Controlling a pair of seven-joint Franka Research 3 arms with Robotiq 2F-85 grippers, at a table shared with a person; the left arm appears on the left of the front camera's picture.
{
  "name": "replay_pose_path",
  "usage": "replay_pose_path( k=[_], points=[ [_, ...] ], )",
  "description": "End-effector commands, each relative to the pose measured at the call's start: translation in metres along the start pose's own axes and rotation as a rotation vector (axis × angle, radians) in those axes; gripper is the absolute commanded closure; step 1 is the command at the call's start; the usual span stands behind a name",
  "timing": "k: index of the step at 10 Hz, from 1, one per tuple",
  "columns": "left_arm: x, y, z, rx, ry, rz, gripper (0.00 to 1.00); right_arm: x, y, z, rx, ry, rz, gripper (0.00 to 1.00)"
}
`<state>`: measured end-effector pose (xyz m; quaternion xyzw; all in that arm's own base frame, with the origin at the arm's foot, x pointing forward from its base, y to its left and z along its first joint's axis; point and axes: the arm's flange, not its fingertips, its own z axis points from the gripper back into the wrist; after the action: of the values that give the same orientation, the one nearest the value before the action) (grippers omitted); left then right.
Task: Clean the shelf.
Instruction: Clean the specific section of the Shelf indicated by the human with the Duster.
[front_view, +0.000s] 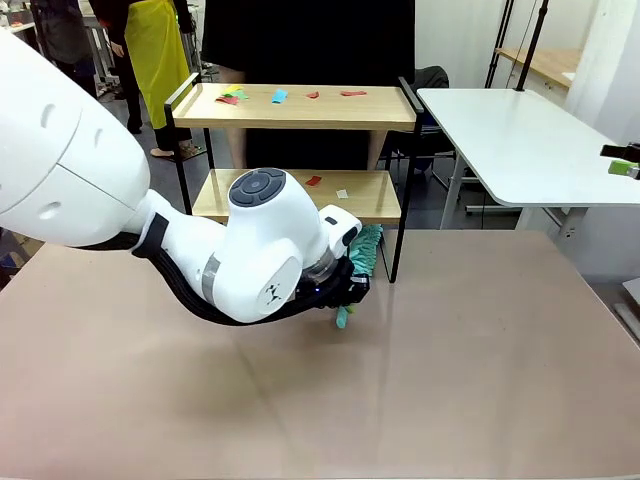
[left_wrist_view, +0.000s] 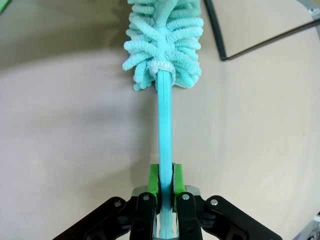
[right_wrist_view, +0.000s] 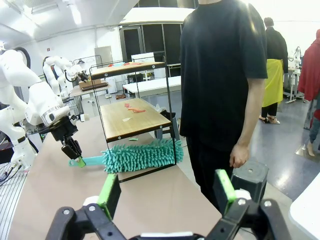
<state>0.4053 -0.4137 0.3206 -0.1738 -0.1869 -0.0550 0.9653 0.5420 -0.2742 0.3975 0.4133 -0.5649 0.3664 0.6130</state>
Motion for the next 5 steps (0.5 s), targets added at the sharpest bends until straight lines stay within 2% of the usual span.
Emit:
replay_pose_path(
  k=[1, 5],
  points=[
    [-0.008, 0.000, 0.015, 0.086, 0.021, 0.022, 0.87, 0.004, 0.000, -0.002, 0.003, -0.001, 0.007, 0.00],
    [-0.009, 0.021, 0.023, 0.170, 0.048, 0.030, 0.87, 0.004, 0.000, -0.002, 0.003, -0.001, 0.007, 0.00]
  ],
)
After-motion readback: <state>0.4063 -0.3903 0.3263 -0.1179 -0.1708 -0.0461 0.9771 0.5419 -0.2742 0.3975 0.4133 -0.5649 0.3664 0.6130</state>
